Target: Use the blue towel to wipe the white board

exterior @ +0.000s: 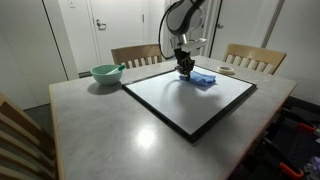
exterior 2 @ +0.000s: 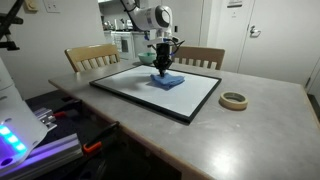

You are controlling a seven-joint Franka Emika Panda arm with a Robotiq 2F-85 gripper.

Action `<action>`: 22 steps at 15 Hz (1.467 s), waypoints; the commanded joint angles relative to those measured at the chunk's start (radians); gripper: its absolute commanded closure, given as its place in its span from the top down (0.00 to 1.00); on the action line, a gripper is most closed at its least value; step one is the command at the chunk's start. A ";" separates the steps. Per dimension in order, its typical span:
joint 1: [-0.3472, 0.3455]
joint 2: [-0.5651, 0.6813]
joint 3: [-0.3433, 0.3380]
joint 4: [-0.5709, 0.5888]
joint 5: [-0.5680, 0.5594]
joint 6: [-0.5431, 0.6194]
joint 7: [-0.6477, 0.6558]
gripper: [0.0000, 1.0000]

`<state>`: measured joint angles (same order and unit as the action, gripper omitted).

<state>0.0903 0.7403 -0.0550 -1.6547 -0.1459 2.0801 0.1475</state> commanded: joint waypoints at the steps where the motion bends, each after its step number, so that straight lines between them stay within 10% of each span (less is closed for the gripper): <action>1: 0.012 0.008 0.006 0.017 -0.002 -0.022 0.013 0.01; 22: 0.132 0.093 0.019 0.144 -0.035 -0.095 0.054 0.01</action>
<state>0.2084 0.7983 -0.0462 -1.5626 -0.1605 2.0270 0.1781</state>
